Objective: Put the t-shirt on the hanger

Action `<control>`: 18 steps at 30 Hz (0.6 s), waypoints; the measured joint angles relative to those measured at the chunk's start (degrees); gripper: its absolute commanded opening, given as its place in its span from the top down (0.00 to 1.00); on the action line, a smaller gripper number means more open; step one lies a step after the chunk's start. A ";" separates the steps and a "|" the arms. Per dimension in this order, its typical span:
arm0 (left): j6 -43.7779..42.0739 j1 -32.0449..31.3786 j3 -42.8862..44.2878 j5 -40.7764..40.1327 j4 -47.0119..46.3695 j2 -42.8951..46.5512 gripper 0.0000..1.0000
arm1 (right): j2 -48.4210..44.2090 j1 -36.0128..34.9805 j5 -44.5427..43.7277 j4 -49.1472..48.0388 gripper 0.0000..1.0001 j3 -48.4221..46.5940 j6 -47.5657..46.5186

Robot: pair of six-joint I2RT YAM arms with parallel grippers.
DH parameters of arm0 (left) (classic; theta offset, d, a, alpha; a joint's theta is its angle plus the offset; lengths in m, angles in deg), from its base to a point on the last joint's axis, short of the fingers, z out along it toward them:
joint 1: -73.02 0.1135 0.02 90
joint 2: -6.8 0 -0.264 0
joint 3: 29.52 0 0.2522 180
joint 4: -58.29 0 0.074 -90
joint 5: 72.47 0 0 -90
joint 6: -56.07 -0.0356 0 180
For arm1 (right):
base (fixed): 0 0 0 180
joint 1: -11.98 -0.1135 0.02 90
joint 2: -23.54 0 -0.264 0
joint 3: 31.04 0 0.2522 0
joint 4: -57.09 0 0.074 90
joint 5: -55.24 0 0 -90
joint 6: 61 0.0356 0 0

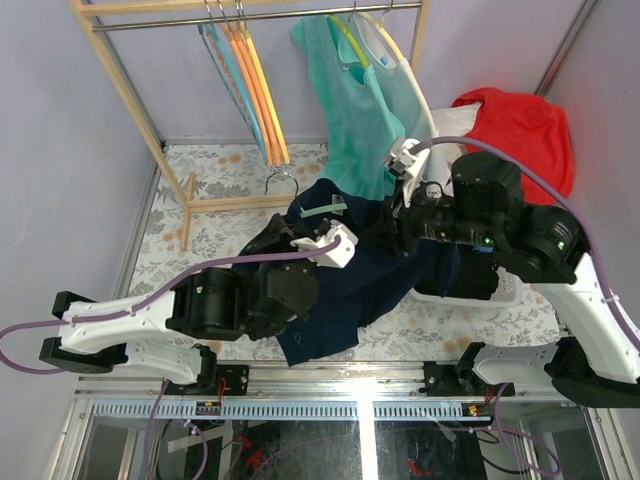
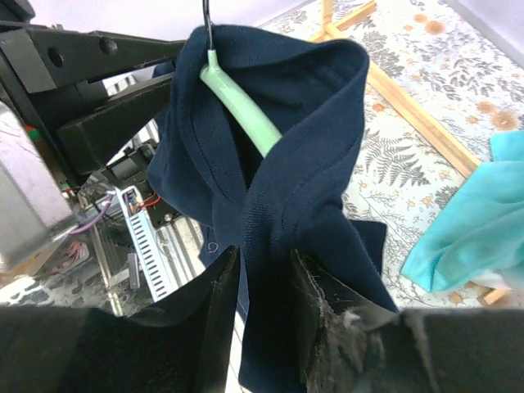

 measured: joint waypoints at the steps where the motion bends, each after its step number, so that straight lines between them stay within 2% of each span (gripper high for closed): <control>1: -0.04 0.00 -0.42 0.02 -0.35 0.57 1.00 | 0.70 0.00 0.79 -0.15 0.56 -0.24 -0.07; 9: -0.09 -0.07 -4.87 1.70 -3.78 7.80 1.00 | 3.89 -0.11 7.63 -0.83 0.41 -6.36 -0.09; 18: 0.02 -0.37 -6.62 1.70 -6.38 8.76 1.00 | -1.84 -0.11 10.27 -3.76 0.39 -7.85 -0.15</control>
